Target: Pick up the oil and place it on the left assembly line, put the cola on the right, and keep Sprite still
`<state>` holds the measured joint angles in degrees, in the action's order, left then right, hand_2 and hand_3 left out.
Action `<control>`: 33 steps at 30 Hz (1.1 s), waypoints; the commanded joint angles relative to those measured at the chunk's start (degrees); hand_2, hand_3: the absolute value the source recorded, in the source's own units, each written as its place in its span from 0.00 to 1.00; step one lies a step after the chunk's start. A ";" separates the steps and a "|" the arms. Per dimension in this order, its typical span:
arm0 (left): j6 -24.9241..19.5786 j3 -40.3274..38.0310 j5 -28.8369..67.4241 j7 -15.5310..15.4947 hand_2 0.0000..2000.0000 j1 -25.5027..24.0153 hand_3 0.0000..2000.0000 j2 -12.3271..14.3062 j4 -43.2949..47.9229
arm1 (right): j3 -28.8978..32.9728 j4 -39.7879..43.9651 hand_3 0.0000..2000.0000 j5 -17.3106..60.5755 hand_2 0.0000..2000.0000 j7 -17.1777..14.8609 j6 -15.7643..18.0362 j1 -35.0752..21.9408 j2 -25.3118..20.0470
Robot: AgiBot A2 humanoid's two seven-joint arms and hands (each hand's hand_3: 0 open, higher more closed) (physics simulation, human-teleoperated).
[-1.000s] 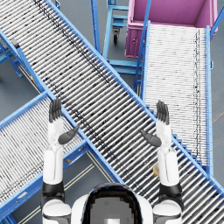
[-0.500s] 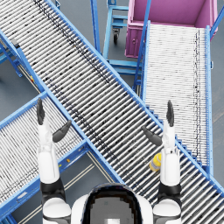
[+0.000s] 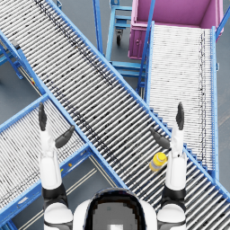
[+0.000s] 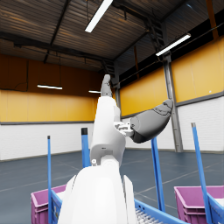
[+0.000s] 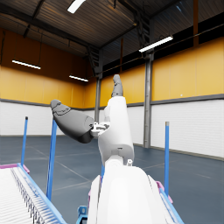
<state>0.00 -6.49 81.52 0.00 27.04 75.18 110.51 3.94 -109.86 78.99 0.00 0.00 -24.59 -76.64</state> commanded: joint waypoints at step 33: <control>0.00 0.40 0.01 0.00 0.00 -0.89 0.00 1.08 0.98 | 1.36 -0.77 0.00 0.00 0.00 0.00 0.00 -0.71 -1.16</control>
<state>0.00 -6.07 81.53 0.00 26.16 76.28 111.52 5.30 -110.61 78.98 0.00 0.00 -24.28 -77.98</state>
